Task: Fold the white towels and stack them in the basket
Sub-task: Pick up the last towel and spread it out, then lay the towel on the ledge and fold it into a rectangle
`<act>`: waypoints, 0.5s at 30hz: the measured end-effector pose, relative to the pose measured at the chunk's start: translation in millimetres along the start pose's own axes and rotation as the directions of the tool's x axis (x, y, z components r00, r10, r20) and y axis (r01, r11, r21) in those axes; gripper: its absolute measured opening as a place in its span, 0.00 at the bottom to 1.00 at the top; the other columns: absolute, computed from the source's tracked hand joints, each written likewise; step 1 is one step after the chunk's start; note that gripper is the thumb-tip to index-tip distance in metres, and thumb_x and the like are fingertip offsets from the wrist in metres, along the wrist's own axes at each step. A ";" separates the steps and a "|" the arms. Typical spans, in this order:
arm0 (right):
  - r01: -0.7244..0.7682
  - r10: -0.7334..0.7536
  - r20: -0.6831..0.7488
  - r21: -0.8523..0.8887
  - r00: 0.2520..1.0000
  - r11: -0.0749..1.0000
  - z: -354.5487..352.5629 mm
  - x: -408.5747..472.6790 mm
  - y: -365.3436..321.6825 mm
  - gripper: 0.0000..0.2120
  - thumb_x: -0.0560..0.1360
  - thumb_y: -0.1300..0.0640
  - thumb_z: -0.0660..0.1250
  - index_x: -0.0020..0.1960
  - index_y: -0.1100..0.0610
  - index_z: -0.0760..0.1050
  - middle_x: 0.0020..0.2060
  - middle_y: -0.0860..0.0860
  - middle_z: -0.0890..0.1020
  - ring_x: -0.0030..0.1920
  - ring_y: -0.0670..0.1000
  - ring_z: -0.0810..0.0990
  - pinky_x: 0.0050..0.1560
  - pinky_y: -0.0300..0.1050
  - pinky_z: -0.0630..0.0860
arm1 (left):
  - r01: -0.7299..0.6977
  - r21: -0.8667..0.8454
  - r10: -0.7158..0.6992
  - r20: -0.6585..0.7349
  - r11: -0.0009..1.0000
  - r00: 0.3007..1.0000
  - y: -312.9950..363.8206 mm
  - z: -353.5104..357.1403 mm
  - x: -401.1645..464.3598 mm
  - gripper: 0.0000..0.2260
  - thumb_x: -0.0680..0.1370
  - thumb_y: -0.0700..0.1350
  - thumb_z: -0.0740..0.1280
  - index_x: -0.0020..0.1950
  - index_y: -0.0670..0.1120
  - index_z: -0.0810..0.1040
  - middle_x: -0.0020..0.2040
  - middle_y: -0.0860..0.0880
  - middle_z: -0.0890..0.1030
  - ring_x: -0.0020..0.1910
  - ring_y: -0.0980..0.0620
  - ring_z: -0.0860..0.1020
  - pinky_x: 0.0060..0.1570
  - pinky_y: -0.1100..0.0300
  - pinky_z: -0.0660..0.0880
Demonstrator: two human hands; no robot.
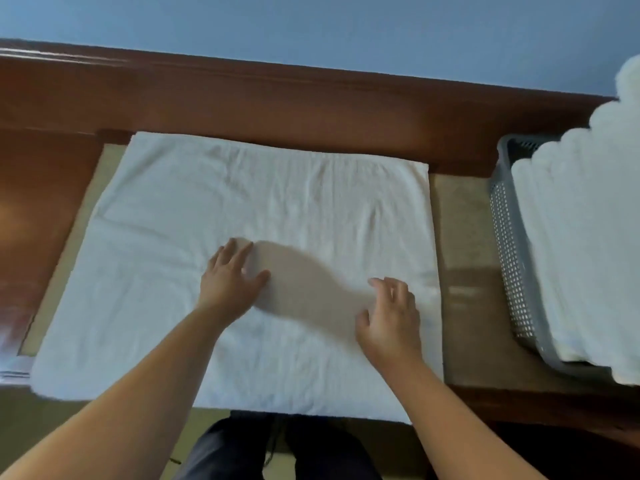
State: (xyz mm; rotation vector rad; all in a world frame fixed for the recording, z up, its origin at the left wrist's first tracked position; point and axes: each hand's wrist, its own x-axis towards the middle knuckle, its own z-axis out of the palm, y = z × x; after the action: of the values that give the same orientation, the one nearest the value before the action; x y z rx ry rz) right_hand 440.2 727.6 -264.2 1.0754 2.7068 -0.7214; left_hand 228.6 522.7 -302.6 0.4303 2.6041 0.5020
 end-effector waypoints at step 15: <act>0.887 -0.647 0.676 -0.023 0.353 0.460 148.1 29.5 -366.7 0.31 0.81 0.62 0.57 0.83 0.52 0.56 0.82 0.54 0.58 0.82 0.57 0.54 0.79 0.57 0.59 | 0.554 -0.133 -0.570 -0.174 0.822 0.803 -229.6 -83.6 -87.3 0.32 0.80 0.65 0.63 0.82 0.56 0.61 0.82 0.47 0.60 0.79 0.42 0.60 0.75 0.46 0.64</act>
State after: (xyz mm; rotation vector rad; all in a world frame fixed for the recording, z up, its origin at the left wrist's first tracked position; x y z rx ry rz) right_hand 163.6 443.4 -262.8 -0.6247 2.4498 -0.4178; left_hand 213.6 263.7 -295.9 -0.4504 2.7142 0.4474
